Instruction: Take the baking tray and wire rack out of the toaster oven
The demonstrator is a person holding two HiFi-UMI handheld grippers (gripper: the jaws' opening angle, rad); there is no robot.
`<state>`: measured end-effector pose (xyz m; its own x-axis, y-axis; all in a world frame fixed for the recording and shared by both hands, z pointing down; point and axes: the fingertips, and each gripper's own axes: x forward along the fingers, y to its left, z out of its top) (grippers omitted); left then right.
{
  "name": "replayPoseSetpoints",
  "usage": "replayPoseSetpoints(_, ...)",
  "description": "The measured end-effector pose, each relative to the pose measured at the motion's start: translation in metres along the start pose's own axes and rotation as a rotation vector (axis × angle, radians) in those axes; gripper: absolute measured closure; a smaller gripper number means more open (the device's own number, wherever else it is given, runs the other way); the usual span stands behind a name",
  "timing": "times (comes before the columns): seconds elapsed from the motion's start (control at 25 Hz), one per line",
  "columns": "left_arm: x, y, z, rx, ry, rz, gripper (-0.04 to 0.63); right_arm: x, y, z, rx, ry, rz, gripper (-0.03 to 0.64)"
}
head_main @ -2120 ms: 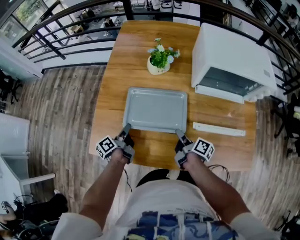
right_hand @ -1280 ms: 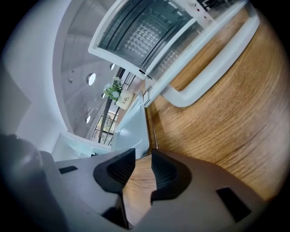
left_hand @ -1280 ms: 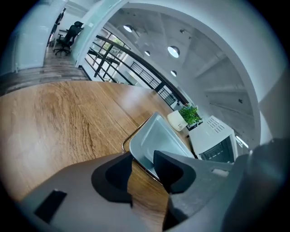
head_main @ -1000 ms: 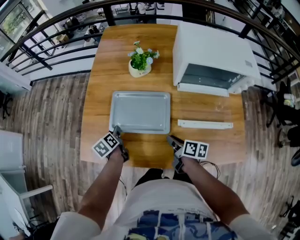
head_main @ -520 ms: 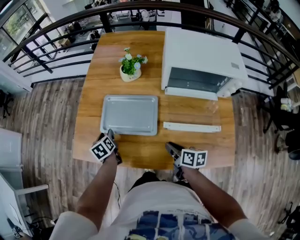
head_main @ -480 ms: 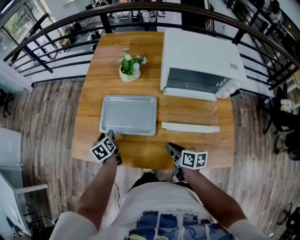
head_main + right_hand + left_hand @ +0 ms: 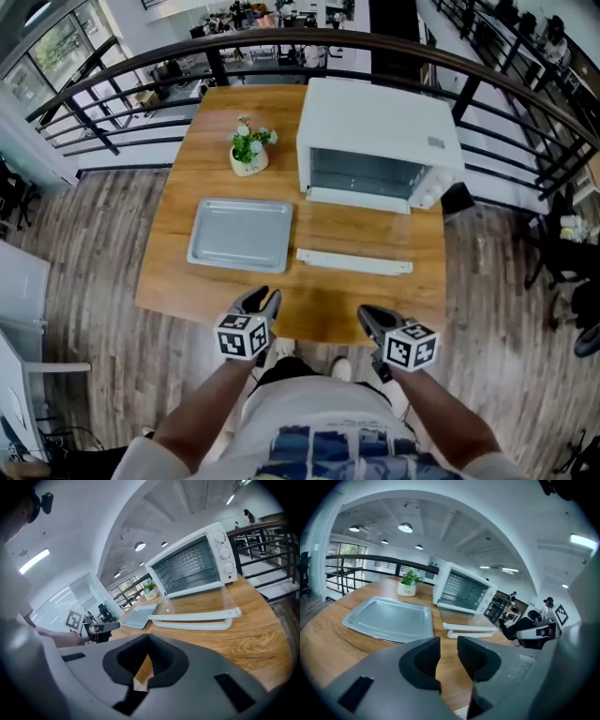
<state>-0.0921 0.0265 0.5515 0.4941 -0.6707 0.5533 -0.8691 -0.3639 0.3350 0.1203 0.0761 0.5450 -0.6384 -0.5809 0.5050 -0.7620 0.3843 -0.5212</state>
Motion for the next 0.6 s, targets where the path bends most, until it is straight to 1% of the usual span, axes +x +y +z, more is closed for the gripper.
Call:
replayPoseSetpoints(0.16, -0.009, -0.082, -0.007, 0.024, -0.008, -0.156, 0.538, -0.041, -0.007, -0.004, -0.074, -0.009, 0.017, 0.615)
replayPoseSetpoints(0.28, -0.021, -0.13, -0.011, 0.028, -0.011, -0.25, 0.568, -0.066, -0.01, -0.012, -0.121, 0.0, 0.026, 0.615)
replayPoseSetpoints(0.48, -0.041, -0.192, -0.024, 0.027, 0.014, -0.371, 0.589, -0.102, -0.017, -0.027, -0.176, 0.014, 0.028, 0.615)
replayPoseSetpoints(0.6, -0.046, -0.215, -0.035, 0.044, 0.038, -0.403, 0.592, -0.12, -0.017, -0.03, -0.199, 0.019, 0.032, 0.615)
